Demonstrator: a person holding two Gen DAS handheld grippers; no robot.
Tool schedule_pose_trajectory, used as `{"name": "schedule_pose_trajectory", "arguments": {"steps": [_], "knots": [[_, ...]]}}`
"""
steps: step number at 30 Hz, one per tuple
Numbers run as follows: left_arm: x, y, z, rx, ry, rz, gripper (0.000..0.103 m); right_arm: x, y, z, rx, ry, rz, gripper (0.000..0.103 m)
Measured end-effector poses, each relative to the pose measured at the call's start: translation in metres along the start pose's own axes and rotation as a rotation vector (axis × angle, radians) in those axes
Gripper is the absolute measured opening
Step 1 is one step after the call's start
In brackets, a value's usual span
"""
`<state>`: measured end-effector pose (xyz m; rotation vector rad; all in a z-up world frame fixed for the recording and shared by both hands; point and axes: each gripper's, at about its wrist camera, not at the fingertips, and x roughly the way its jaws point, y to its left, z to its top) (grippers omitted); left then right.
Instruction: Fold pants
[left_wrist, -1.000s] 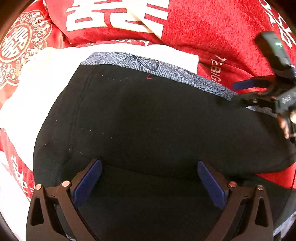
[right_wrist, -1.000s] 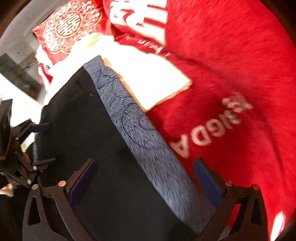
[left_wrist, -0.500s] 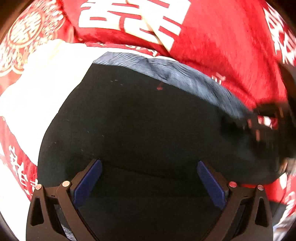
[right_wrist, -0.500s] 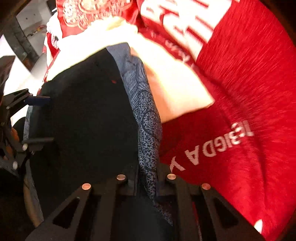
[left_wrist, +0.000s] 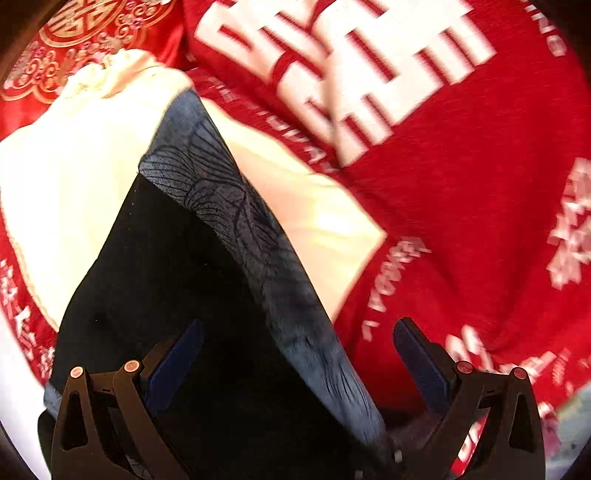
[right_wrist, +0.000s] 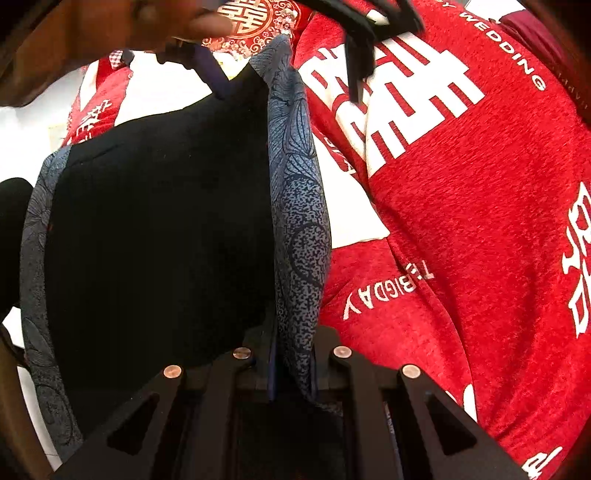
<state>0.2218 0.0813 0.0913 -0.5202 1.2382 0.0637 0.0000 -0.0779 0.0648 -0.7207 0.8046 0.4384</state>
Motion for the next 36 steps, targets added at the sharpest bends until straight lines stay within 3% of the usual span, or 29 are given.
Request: {"name": "schedule_pose_trajectory", "arguments": {"steps": [1, 3, 4, 9, 14, 17, 19, 22, 26, 29, 31, 33, 36], "knots": [[0.011, -0.004, 0.005, 0.003, 0.0, 0.048, 0.101, 0.001, 0.001, 0.0, 0.008, 0.003, 0.004, 0.014], [0.024, -0.004, 0.007, 0.029, 0.038, 0.112, 0.015, 0.003, 0.004, 0.001, 0.02, 0.005, 0.008, 0.014], [0.03, 0.0, 0.005, 0.034, 0.078, 0.136, 0.015, 0.003, 0.004, 0.0, 0.025, 0.009, 0.01, 0.014], [-0.013, 0.023, -0.021, 0.002, -0.055, 0.013, 0.015, -0.004, -0.005, 0.0, 0.087, -0.007, 0.028, 0.014], [-0.074, 0.05, -0.085, 0.079, -0.202, -0.065, 0.015, -0.039, -0.003, -0.001, 0.111, -0.044, -0.012, 0.013], [-0.098, 0.08, -0.121, 0.121, -0.245, -0.095, 0.015, -0.07, 0.015, -0.004, 0.104, -0.074, -0.016, 0.013], [-0.1, 0.103, -0.141, 0.13, -0.233, -0.107, 0.015, -0.088, 0.04, -0.008, 0.068, -0.084, -0.006, 0.013], [-0.075, 0.15, -0.163, 0.093, -0.147, -0.113, 0.015, -0.096, 0.09, -0.016, -0.038, -0.059, 0.01, 0.013], [-0.029, 0.197, -0.175, -0.018, -0.033, -0.15, 0.017, -0.064, 0.143, -0.034, -0.072, 0.034, 0.063, 0.013], [-0.025, 0.214, -0.176, -0.1, -0.023, -0.237, 0.022, -0.039, 0.158, -0.047, -0.072, 0.086, 0.04, 0.013], [-0.031, 0.215, -0.174, -0.091, -0.013, -0.214, 0.022, -0.035, 0.161, -0.049, -0.043, 0.089, 0.031, 0.014], [-0.039, 0.214, -0.173, -0.064, -0.019, -0.14, 0.033, -0.035, 0.155, -0.048, 0.0, 0.093, 0.047, 0.014], [-0.062, 0.218, -0.168, -0.058, -0.044, -0.077, 0.033, -0.03, 0.154, -0.045, 0.005, 0.101, 0.042, 0.016]]}}
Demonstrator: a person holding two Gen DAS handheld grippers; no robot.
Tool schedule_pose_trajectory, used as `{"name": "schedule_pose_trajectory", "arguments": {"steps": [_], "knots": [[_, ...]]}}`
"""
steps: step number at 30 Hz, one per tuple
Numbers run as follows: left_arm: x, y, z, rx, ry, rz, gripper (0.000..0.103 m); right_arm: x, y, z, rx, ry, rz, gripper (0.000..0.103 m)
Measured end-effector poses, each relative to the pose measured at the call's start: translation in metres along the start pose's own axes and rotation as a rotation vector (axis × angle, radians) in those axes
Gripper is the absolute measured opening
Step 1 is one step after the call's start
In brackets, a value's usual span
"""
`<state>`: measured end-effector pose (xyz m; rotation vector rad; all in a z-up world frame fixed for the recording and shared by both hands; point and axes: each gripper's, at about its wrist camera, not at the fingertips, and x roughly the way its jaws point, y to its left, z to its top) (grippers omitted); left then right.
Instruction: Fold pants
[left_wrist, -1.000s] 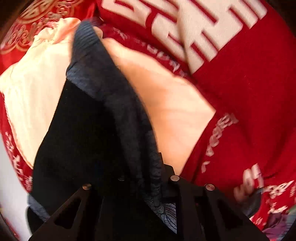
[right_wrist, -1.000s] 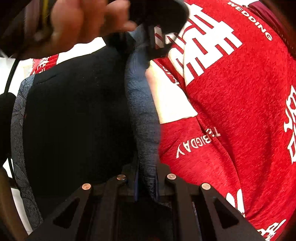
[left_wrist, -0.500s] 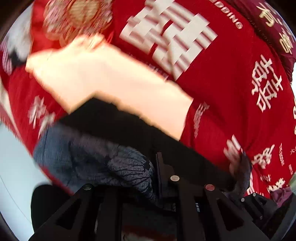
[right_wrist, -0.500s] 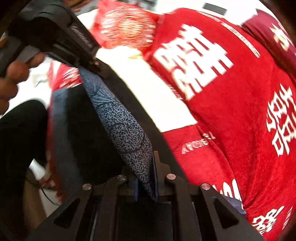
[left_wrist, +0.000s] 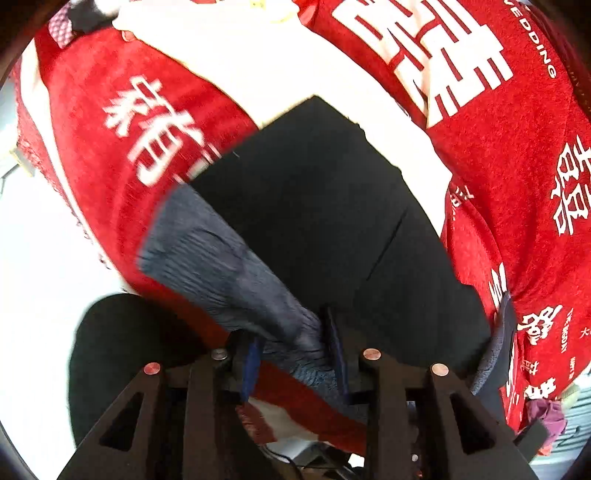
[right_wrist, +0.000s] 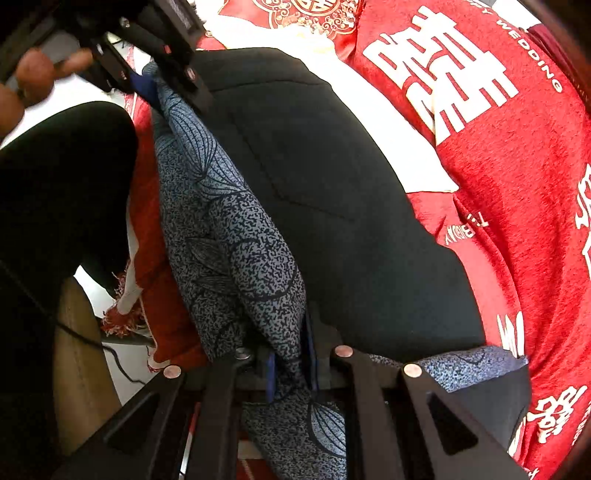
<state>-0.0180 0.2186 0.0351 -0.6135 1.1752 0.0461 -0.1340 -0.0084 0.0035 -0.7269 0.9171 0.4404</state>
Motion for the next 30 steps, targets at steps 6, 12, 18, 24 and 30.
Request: {"name": "schedule_pose_trajectory", "arguments": {"steps": [6, 12, 18, 24, 30], "knots": [[-0.062, -0.009, 0.015, 0.051, -0.142, 0.002, 0.033, -0.014, 0.01, -0.002, 0.008, -0.006, 0.037, 0.081], [-0.044, -0.058, 0.024, 0.203, -0.218, 0.046, 0.087, -0.048, -0.013, -0.004, 0.172, -0.106, 0.127, 0.081], [0.026, -0.028, 0.009, 0.113, 0.007, 0.108, 0.087, -0.049, -0.07, 0.009, 0.458, -0.152, 0.167, 0.081], [0.031, -0.009, -0.015, 0.085, 0.074, 0.125, 0.088, 0.014, -0.06, 0.008, 0.456, 0.109, 0.097, 0.081], [0.012, -0.069, -0.021, 0.331, -0.017, 0.16, 0.088, -0.03, -0.1, -0.003, 0.602, -0.015, 0.023, 0.082]]}}
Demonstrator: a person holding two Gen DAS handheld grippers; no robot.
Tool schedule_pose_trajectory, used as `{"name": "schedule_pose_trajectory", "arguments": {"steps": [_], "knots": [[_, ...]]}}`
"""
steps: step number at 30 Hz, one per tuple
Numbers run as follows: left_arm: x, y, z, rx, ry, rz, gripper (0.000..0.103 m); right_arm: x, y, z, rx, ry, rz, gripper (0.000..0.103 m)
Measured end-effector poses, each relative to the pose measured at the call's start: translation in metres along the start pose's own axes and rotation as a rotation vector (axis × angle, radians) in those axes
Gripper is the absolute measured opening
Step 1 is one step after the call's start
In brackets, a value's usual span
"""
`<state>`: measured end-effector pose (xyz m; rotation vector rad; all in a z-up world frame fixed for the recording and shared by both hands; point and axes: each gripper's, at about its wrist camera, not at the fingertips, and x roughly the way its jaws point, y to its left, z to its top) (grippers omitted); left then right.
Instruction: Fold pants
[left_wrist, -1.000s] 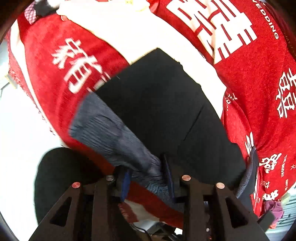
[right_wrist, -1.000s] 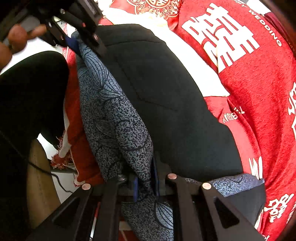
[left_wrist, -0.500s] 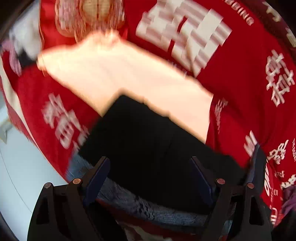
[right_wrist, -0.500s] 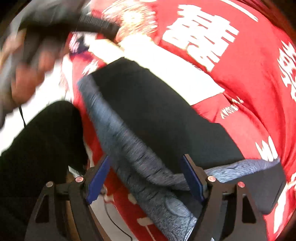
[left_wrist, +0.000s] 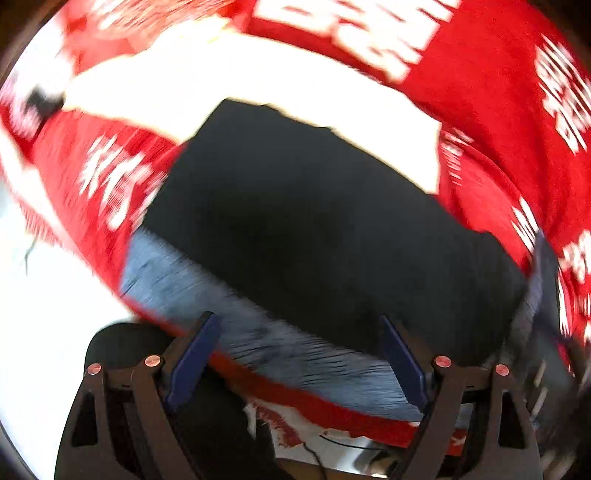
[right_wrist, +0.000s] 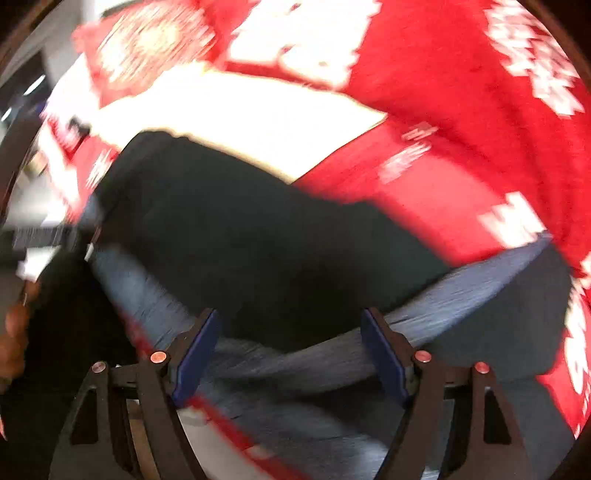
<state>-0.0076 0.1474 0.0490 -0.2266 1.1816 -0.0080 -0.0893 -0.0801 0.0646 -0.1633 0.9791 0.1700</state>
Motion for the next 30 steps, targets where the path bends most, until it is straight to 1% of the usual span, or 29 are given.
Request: {"name": "schedule_pose_trajectory", "arguments": {"steps": [2, 3, 4, 5, 6, 7, 8, 9, 11, 13, 15, 16, 18, 19, 20, 21, 22, 23, 24, 25, 26, 28, 30], "knots": [[0.001, -0.026, 0.005, 0.089, -0.011, -0.004, 0.088, -0.008, -0.034, 0.013, 0.096, -0.038, -0.104, 0.084], [0.004, -0.039, 0.006, 0.122, -0.012, 0.015, 0.088, -0.009, -0.055, 0.019, 0.156, -0.044, -0.162, 0.084], [0.009, -0.051, 0.008, 0.152, -0.013, 0.037, 0.088, -0.008, -0.076, 0.024, 0.214, -0.034, -0.221, 0.084], [0.013, -0.057, 0.009, 0.159, -0.009, 0.042, 0.088, -0.006, -0.094, 0.028, 0.257, -0.016, -0.26, 0.084], [0.02, -0.06, 0.009, 0.156, 0.004, 0.046, 0.088, -0.002, -0.113, 0.032, 0.304, 0.015, -0.294, 0.084], [0.025, -0.06, 0.009, 0.148, 0.024, 0.05, 0.088, 0.0, -0.133, 0.033, 0.348, 0.042, -0.307, 0.084], [0.03, -0.06, 0.003, 0.142, 0.046, 0.072, 0.088, 0.003, -0.147, 0.035, 0.38, 0.062, -0.319, 0.084], [0.031, -0.061, 0.0, 0.156, 0.032, 0.097, 0.088, 0.007, -0.153, 0.04, 0.393, 0.073, -0.334, 0.085], [0.032, -0.067, -0.004, 0.182, 0.02, 0.132, 0.088, 0.02, -0.166, 0.048, 0.421, 0.127, -0.393, 0.085], [0.033, -0.07, -0.005, 0.195, 0.021, 0.153, 0.088, 0.036, -0.178, 0.053, 0.452, 0.17, -0.395, 0.085], [0.033, -0.071, -0.003, 0.185, 0.027, 0.147, 0.089, 0.059, -0.191, 0.062, 0.483, 0.222, -0.392, 0.085], [0.033, -0.071, -0.001, 0.181, 0.03, 0.14, 0.089, 0.075, -0.197, 0.063, 0.496, 0.278, -0.419, 0.085], [0.032, -0.067, 0.001, 0.176, 0.035, 0.118, 0.089, 0.099, -0.211, 0.055, 0.516, 0.364, -0.464, 0.089], [0.031, -0.065, 0.0, 0.177, 0.035, 0.108, 0.089, 0.092, -0.216, 0.054, 0.567, 0.324, -0.459, 0.09], [0.031, -0.064, 0.001, 0.177, 0.034, 0.102, 0.089, 0.088, -0.225, 0.047, 0.648, 0.312, -0.428, 0.09], [0.032, -0.064, -0.001, 0.179, 0.031, 0.099, 0.089, 0.087, -0.229, 0.043, 0.685, 0.31, -0.396, 0.089], [0.032, -0.063, -0.002, 0.184, 0.029, 0.102, 0.089, 0.083, -0.23, 0.039, 0.685, 0.289, -0.374, 0.08], [0.031, -0.063, -0.005, 0.192, 0.028, 0.103, 0.095, 0.079, -0.229, 0.039, 0.643, 0.279, -0.379, 0.061], [0.033, -0.064, -0.006, 0.199, 0.034, 0.1, 0.1, 0.073, -0.229, 0.038, 0.624, 0.27, -0.369, 0.049], [0.035, -0.065, -0.007, 0.2, 0.038, 0.112, 0.1, 0.067, -0.23, 0.037, 0.629, 0.26, -0.346, 0.029], [0.037, -0.068, -0.006, 0.203, 0.035, 0.12, 0.1, 0.06, -0.232, 0.034, 0.643, 0.242, -0.319, 0.02], [0.034, -0.065, -0.006, 0.184, 0.027, 0.105, 0.1, 0.035, -0.232, 0.026, 0.678, 0.165, -0.271, 0.016], [0.036, -0.062, -0.003, 0.164, 0.03, 0.096, 0.1, 0.013, -0.233, 0.017, 0.689, 0.106, -0.27, 0.015]]}}
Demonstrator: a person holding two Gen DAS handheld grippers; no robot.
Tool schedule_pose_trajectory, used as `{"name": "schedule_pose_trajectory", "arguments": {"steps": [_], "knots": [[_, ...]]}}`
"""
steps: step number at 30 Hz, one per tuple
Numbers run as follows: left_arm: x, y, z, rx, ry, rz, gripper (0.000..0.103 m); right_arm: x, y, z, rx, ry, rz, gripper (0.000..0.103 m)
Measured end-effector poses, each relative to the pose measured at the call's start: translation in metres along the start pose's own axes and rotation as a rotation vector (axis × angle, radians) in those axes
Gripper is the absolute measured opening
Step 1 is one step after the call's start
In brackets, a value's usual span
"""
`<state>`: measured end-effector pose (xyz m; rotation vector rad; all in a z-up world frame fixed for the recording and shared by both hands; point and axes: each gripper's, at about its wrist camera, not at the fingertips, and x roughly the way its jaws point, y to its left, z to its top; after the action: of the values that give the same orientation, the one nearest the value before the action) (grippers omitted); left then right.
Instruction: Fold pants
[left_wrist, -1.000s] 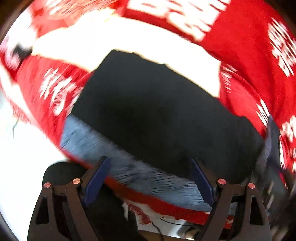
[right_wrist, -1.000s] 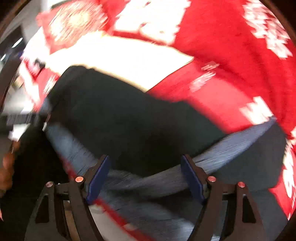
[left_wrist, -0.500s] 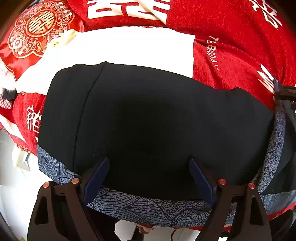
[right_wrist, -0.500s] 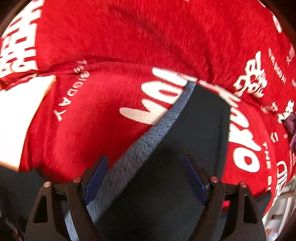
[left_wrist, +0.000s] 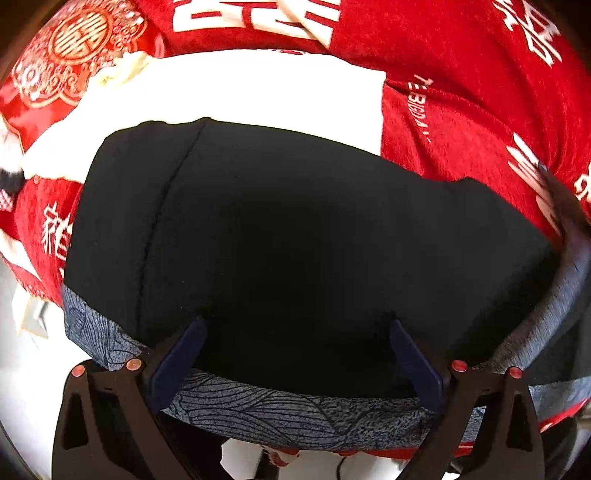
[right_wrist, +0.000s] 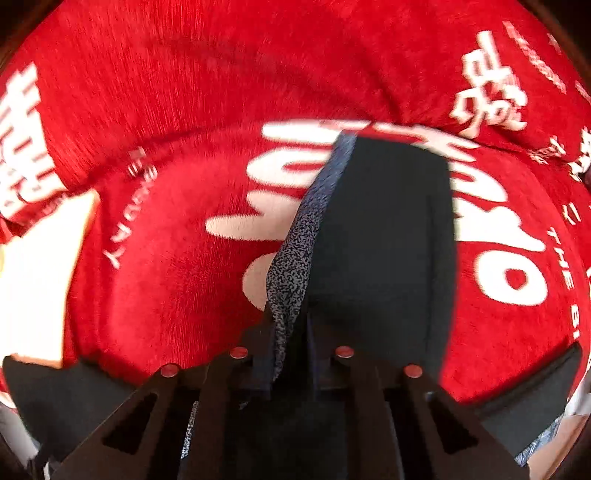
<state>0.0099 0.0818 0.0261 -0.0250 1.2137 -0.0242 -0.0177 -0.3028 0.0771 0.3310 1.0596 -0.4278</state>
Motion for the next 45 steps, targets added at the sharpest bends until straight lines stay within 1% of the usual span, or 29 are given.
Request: {"name": "schedule_pose_trajectory", "arguments": {"steps": [3, 5, 9, 10, 13, 15, 17, 18, 19, 21, 22, 23, 24, 26, 27, 30, 31, 33, 34, 35, 36, 37, 38, 39, 40, 41, 42, 43, 45], "knots": [[0.002, 0.006, 0.0, -0.005, 0.01, 0.005, 0.1, -0.046, -0.027, -0.028, 0.09, -0.104, 0.052, 0.014], [0.002, 0.006, 0.001, -0.003, 0.013, 0.009, 0.1, -0.071, -0.045, -0.052, 0.145, -0.145, 0.074, 0.014], [0.003, 0.001, 0.003, -0.009, 0.021, 0.028, 0.1, -0.106, -0.083, -0.113, 0.211, -0.197, 0.039, 0.012], [0.001, -0.001, 0.003, -0.007, 0.022, 0.02, 0.1, -0.109, -0.092, -0.126, 0.221, -0.2, 0.021, 0.009], [-0.012, -0.012, 0.0, 0.025, 0.005, -0.015, 0.1, -0.104, -0.126, -0.163, 0.294, -0.161, 0.01, 0.009], [-0.02, -0.028, -0.002, 0.09, -0.02, -0.022, 0.1, -0.089, -0.144, -0.18, 0.336, -0.111, 0.064, 0.009], [-0.025, -0.045, -0.004, 0.148, -0.037, -0.03, 0.1, -0.088, -0.149, -0.184, 0.344, -0.104, 0.111, 0.009], [-0.026, -0.05, -0.004, 0.163, -0.037, -0.033, 0.1, -0.089, -0.147, -0.181, 0.339, -0.107, 0.133, 0.01], [-0.025, -0.054, -0.003, 0.166, -0.032, -0.033, 0.1, -0.093, -0.142, -0.174, 0.32, -0.119, 0.148, 0.014], [-0.018, -0.053, -0.002, 0.148, -0.007, -0.035, 0.1, -0.101, -0.126, -0.155, 0.261, -0.155, 0.14, 0.053], [-0.013, -0.051, -0.001, 0.137, 0.011, -0.04, 0.1, -0.102, -0.12, -0.145, 0.241, -0.16, 0.125, 0.095], [-0.009, -0.05, -0.001, 0.126, 0.026, -0.04, 0.1, -0.105, -0.11, -0.13, 0.215, -0.176, 0.108, 0.103], [-0.005, -0.045, -0.001, 0.114, 0.04, -0.032, 0.1, -0.109, -0.1, -0.117, 0.182, -0.21, 0.111, 0.103], [-0.003, -0.037, -0.002, 0.094, 0.044, -0.015, 0.1, -0.109, -0.078, -0.098, 0.116, -0.224, 0.077, 0.103], [-0.002, -0.035, -0.003, 0.087, 0.044, -0.015, 0.1, -0.103, -0.06, -0.08, 0.08, -0.211, 0.046, 0.103], [-0.002, -0.03, -0.003, 0.079, 0.042, -0.013, 0.1, -0.078, -0.022, -0.041, 0.061, -0.151, 0.003, 0.103], [-0.001, -0.031, -0.003, 0.079, 0.042, -0.008, 0.1, -0.062, -0.003, -0.024, 0.065, -0.115, -0.024, 0.103], [-0.001, -0.031, -0.004, 0.084, 0.042, -0.002, 0.1, -0.034, 0.021, -0.008, 0.05, -0.033, -0.073, 0.103], [-0.001, -0.03, -0.004, 0.085, 0.042, -0.003, 0.1, -0.011, 0.037, 0.0, 0.033, 0.043, -0.108, 0.103], [-0.001, -0.03, -0.004, 0.085, 0.042, -0.007, 0.1, 0.005, 0.046, 0.0, 0.016, 0.093, -0.155, 0.103], [0.0, -0.03, -0.004, 0.084, 0.042, -0.012, 0.1, 0.035, 0.055, -0.001, -0.019, 0.203, -0.277, 0.103], [0.0, -0.029, -0.004, 0.083, 0.043, -0.02, 0.1, 0.051, 0.054, -0.006, -0.027, 0.271, -0.325, 0.102], [-0.001, -0.029, -0.003, 0.081, 0.042, -0.024, 0.1, 0.047, 0.045, -0.007, 0.046, 0.225, -0.278, 0.096], [-0.001, -0.027, -0.003, 0.077, 0.04, -0.028, 0.1, 0.036, 0.031, -0.009, 0.134, 0.178, -0.225, 0.081], [-0.002, -0.024, -0.004, 0.074, 0.04, -0.029, 0.1, 0.031, 0.021, -0.011, 0.17, 0.169, -0.217, 0.056], [-0.001, -0.022, -0.004, 0.075, 0.04, -0.03, 0.1, 0.025, 0.013, -0.013, 0.157, 0.153, -0.195, 0.038], [-0.001, -0.022, -0.004, 0.081, 0.041, -0.024, 0.1, 0.021, 0.01, -0.015, 0.147, 0.15, -0.162, 0.028], [-0.001, -0.024, -0.004, 0.088, 0.042, -0.014, 0.1, 0.011, -0.004, -0.019, 0.172, 0.133, -0.068, 0.012], [-0.004, -0.027, -0.004, 0.087, 0.042, -0.017, 0.1, -0.007, -0.025, -0.029, 0.229, 0.095, -0.014, 0.008]]}}
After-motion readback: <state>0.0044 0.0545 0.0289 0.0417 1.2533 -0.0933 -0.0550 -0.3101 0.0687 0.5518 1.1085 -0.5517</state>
